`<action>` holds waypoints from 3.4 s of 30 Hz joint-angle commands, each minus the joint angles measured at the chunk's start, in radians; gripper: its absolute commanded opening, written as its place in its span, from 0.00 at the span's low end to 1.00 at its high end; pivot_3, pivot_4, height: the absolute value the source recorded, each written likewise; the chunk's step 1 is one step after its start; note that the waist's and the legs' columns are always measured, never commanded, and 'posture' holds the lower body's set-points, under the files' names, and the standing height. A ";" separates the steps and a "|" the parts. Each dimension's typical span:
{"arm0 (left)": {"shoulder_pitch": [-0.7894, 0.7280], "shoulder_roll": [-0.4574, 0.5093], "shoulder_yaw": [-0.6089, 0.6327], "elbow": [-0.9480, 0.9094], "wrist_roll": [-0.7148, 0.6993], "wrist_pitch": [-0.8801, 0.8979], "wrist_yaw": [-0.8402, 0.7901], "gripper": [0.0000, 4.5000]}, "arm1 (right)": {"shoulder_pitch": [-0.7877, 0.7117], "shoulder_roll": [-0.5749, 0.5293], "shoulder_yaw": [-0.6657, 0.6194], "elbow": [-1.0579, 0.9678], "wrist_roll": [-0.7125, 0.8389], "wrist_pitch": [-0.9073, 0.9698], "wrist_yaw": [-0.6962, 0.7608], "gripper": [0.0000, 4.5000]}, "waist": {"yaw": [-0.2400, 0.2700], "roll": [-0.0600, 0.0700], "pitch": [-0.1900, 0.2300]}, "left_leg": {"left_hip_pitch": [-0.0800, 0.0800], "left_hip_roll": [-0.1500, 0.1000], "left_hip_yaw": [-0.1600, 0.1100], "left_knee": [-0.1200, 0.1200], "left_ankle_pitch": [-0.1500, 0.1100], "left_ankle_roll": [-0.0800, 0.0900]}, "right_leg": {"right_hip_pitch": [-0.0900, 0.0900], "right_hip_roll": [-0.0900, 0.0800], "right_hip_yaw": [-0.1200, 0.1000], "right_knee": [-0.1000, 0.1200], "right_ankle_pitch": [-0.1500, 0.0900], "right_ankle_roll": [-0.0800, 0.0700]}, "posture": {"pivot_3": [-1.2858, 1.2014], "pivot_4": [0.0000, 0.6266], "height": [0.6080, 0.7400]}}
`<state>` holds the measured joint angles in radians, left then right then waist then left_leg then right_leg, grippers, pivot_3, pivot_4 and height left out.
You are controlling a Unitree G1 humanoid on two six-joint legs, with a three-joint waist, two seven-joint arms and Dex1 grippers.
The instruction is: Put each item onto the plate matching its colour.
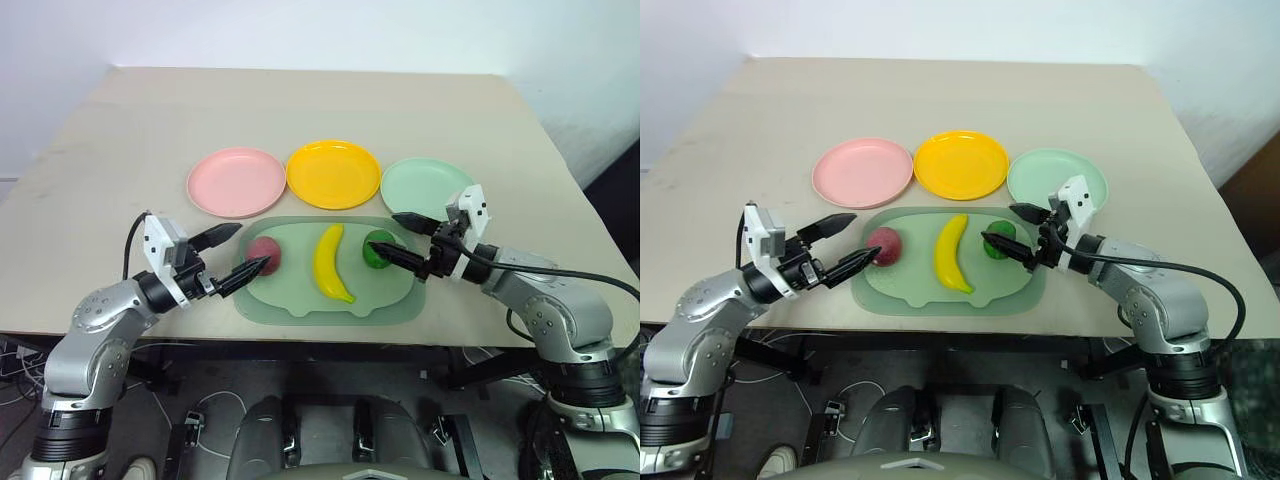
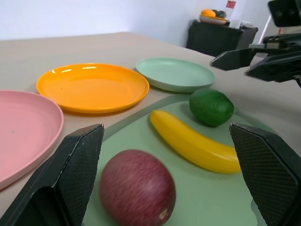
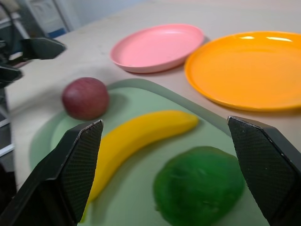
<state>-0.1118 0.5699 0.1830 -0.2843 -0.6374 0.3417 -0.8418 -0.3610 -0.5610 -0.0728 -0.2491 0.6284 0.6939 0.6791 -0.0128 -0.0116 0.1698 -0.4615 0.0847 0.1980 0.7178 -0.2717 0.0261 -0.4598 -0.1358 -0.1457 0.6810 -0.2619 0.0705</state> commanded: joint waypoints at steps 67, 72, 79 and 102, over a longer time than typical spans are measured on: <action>0.026 0.007 0.047 0.016 0.039 -0.069 -0.015 1.00 | -0.347 0.060 -0.061 0.196 -0.222 0.154 -0.148 0.99 | -0.025 0.002 0.001 | 0.000 0.001 0.004 -0.001 0.001 -0.001 | -0.002 0.001 0.002 0.002 0.000 0.000 | 0.52 0.24 0.66; 0.005 0.012 0.045 0.039 0.047 -0.072 -0.021 1.00 | -0.232 0.205 -0.061 -0.110 -0.039 0.498 -0.246 0.99 | -0.029 0.002 0.001 | 0.000 0.002 0.003 -0.001 0.001 -0.001 | -0.002 0.001 0.002 0.002 0.000 0.000 | 0.52 0.24 0.66; -0.027 0.013 0.037 0.066 0.055 -0.074 -0.034 1.00 | -0.232 0.413 -0.063 -0.153 -0.048 0.739 -0.452 0.99 | -0.023 0.001 0.000 | 0.000 0.001 0.002 -0.001 0.000 -0.001 | -0.002 0.000 0.001 0.001 0.000 0.000 | 0.52 0.24 0.66; -0.015 0.004 0.022 0.132 0.086 -0.114 -0.058 1.00 | -0.346 0.622 0.060 0.012 -0.207 0.914 -0.610 0.99 | -0.033 0.002 0.000 | -0.001 0.001 0.003 -0.003 0.000 -0.002 | -0.004 0.001 0.002 0.001 0.000 0.000 | 0.52 0.24 0.66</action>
<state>-0.1277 0.5751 0.1897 -0.1504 -0.5549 0.2523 -0.8894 -0.6947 0.0620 -0.0492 -0.2570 0.4261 1.6060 0.0578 -0.0456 -0.0101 0.1695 -0.4629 0.0854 0.2013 0.7151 -0.2713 0.0242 -0.4641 -0.1347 -0.1440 0.6821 -0.2618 0.0702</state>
